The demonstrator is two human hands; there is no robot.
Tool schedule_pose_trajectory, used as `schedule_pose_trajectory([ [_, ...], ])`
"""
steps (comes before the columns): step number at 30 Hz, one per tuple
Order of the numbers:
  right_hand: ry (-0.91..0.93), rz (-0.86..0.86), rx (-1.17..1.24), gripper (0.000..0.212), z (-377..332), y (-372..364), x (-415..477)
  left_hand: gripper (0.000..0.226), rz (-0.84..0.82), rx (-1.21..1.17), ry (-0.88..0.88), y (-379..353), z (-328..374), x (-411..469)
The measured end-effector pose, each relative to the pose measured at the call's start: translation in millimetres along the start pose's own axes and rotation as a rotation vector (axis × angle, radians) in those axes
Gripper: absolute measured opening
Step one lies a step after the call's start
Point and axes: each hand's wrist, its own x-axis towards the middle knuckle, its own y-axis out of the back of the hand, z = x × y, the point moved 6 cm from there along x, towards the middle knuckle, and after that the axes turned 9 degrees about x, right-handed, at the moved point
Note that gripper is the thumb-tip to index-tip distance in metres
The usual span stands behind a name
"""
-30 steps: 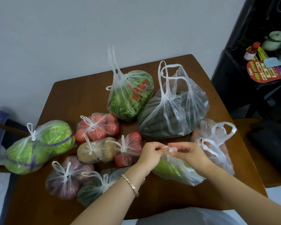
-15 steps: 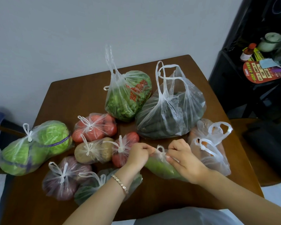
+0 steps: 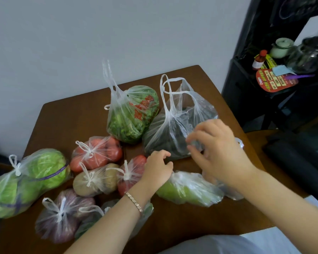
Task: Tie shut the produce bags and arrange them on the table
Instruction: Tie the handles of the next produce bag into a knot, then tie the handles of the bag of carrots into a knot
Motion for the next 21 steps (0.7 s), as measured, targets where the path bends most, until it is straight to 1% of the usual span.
schedule_pose_trajectory([
  [1,-0.132,-0.048,-0.126,0.032,20.1,3.6,2.0,0.031,-0.036,-0.058,-0.075,-2.8,14.3,-0.9],
  [3,-0.589,-0.309,-0.309,0.05,74.8,-2.2,-10.1,0.035,-0.202,-0.193,-0.175,-13.2,43.1,-8.9],
  [4,-0.791,-0.439,-0.342,0.055,96.6,-4.0,-22.7,0.036,-0.285,-0.234,-0.209,-20.0,57.5,-14.5],
  [5,-0.911,-0.534,-0.341,0.056,111.5,-7.2,-33.3,0.038,-0.349,-0.254,-0.242,-26.5,70.0,-19.8],
  [6,-0.945,-0.579,-0.31,0.053,121.5,-9.4,-40.5,0.044,-0.401,-0.255,-0.273,-33.2,82.7,-23.9],
  [8,-0.922,-0.623,-0.207,0.046,126.6,-15.2,-45.9,0.057,-0.453,-0.237,-0.306,-41.3,100.0,-31.1],
  [9,-0.91,-0.653,-0.17,0.044,126.6,-17.5,-47.0,0.057,-0.443,-0.217,-0.325,-43.6,106.1,-32.5],
  [11,-0.861,-0.668,-0.098,0.034,126.1,-20.2,-45.9,0.035,-0.335,-0.176,-0.384,-42.9,117.3,-31.0],
  [12,-0.836,-0.618,-0.036,0.028,126.5,-18.7,-41.8,0.025,-0.273,-0.17,-0.371,-39.2,120.2,-29.5],
  [13,-0.828,-0.514,0.07,0.024,127.9,-13.2,-35.2,0.02,-0.235,-0.219,-0.32,-35.8,121.2,-26.3],
  [15,-0.891,-0.169,0.35,0.027,134.5,7.7,-23.3,0.023,-0.248,-0.49,-0.149,-30.6,120.3,-20.5],
  [16,-0.922,0.024,0.432,0.03,140.3,21.0,-19.4,0.027,-0.264,-0.644,-0.073,-28.8,119.9,-17.2],
  [17,-0.936,0.182,0.463,0.032,144.3,33.2,-16.5,0.029,-0.262,-0.721,-0.027,-26.9,120.0,-13.1],
  [18,-0.935,0.295,0.445,0.032,145.4,43.1,-15.1,0.028,-0.253,-0.73,-0.01,-25.8,121.9,-9.4],
  [21,-0.873,0.494,0.402,0.032,135.6,59.4,-11.8,0.027,-0.205,-0.716,-0.011,-21.6,129.2,-2.5],
])
